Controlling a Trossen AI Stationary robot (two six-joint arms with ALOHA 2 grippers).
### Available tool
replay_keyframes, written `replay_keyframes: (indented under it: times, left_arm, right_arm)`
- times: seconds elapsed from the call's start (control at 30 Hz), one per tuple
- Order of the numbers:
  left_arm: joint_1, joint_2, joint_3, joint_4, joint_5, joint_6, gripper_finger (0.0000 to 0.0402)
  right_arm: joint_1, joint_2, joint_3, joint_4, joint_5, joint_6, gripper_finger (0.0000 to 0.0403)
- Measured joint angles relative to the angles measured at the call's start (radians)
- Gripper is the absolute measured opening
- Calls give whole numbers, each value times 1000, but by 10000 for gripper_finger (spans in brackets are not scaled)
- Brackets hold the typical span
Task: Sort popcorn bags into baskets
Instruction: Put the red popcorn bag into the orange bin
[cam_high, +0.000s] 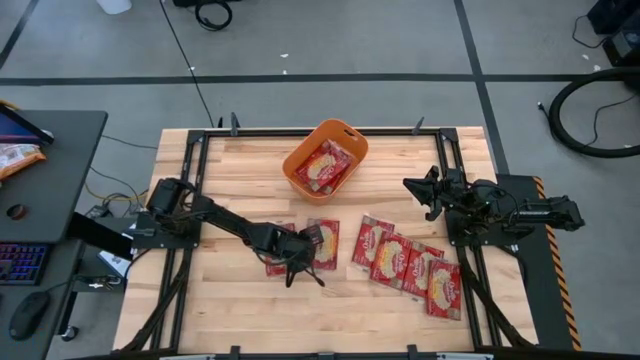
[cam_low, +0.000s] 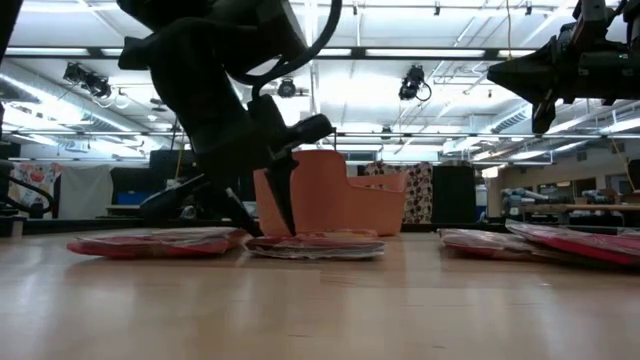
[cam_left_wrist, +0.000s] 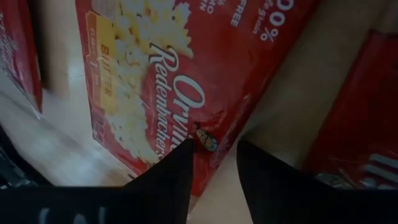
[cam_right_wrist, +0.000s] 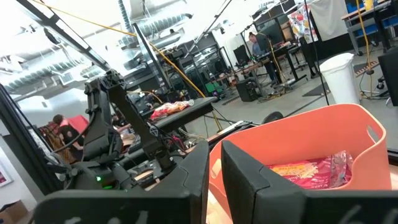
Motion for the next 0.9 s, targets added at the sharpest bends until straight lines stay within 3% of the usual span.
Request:
replay_keyframes:
  times: [0.13,0.37,0.73,0.9]
  left_arm:
    - [2,0,-4,2,25,-17,110]
    - [2,2,-4,22,52,-181,11]
    - [12,-88,59,-39,95,-491,3]
    - [53,-144,162,-66,218,-679,2]
  right_arm:
    - [0,0,0,0,0,0,48]
    - [0,0,0,0,0,0,48]
    - [0,0,0,0,0,0,48]
    - [0,0,0,0,0,0,48]
